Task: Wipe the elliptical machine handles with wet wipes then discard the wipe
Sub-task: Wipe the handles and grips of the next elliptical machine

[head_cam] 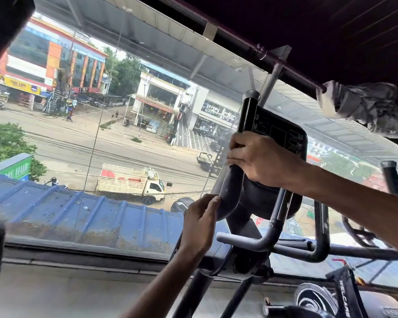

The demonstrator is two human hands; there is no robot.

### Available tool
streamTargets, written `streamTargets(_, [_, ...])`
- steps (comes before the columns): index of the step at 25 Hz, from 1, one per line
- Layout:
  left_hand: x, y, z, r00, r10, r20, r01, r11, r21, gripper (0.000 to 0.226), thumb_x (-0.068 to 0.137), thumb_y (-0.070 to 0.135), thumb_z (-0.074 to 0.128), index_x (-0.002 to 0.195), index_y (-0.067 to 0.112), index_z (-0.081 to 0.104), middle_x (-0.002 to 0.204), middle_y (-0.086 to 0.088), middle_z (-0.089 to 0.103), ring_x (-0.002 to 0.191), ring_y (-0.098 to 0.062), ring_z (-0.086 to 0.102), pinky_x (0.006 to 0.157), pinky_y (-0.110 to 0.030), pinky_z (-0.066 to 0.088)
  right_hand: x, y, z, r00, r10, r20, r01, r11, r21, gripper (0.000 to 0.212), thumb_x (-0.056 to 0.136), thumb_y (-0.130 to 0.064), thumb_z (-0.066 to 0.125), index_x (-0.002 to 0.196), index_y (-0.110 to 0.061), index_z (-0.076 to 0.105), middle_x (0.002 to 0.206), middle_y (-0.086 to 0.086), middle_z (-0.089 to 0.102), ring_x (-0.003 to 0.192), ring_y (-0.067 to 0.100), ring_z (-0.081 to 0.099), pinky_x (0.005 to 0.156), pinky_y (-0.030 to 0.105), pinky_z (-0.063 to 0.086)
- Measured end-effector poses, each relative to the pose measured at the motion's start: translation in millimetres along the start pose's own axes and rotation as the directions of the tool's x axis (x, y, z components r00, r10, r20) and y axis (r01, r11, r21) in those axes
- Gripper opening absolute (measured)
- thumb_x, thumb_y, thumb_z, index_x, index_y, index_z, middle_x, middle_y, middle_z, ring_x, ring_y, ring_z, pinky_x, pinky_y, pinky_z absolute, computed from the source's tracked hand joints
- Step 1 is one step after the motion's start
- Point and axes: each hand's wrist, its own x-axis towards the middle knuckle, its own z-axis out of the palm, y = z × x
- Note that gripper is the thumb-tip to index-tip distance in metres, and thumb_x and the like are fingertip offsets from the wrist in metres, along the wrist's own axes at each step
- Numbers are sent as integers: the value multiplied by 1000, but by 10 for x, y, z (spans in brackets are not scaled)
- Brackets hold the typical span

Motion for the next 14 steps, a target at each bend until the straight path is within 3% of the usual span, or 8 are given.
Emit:
streamTargets(2, [9, -14, -1, 1000, 16, 2, -16, 1000, -9, 37, 90, 43, 49, 85, 10, 65, 82, -17, 62, 76, -16, 58, 85, -64, 54, -31, -16, 22, 998, -64, 28, 64, 998, -2, 13, 93, -22, 74, 96, -12, 82, 95, 1, 63, 85, 17, 63, 78, 35, 61])
streamTargets(5, [3, -16, -1, 1000, 16, 1, -16, 1000, -17, 30, 92, 36, 49, 83, 15, 68, 78, -7, 65, 77, -12, 60, 85, -61, 55, -16, 11, -11, 998, -1, -63, -1, 999, -35, 10, 90, -20, 77, 95, -12, 82, 93, 1, 62, 84, 17, 61, 76, 37, 62])
streamTargets(7, [2, -22, -11, 1000, 6, 8, -6, 1000, -19, 27, 92, 34, 49, 84, 20, 71, 74, 2, 67, 78, -10, 62, 86, -59, 56, -33, -17, 7, 998, -60, -36, 60, 998, -11, 9, 90, -18, 76, 95, -12, 82, 94, 0, 63, 85, 17, 63, 79, 35, 62])
streamTargets(9, [1, -34, -15, 1000, 8, 9, -8, 1000, -6, 28, 91, 35, 49, 85, 20, 71, 76, 1, 68, 78, -10, 62, 86, -60, 56, -47, -61, 31, 995, -103, -1, 103, 995, -4, 12, 91, -21, 74, 95, -12, 82, 95, 0, 63, 84, 17, 63, 78, 34, 62])
streamTargets(12, [-20, -29, -15, 1000, 0, 16, 0, 1000, -1, 28, 91, 36, 48, 84, 27, 74, 74, 9, 70, 79, -4, 65, 86, -54, 58, -79, -92, 85, 997, -8, -70, 5, 999, -39, 9, 90, -18, 77, 96, -12, 82, 93, 0, 61, 84, 15, 57, 76, 35, 61])
streamTargets(14, [-41, 5, -16, 1000, -11, 21, 11, 1000, -1, 28, 93, 33, 48, 82, 32, 74, 75, 16, 72, 79, 2, 67, 86, -47, 60, -140, -205, 173, 998, -65, 14, 65, 998, -13, 8, 93, -18, 75, 93, -13, 81, 95, -2, 60, 87, 13, 57, 79, 31, 60])
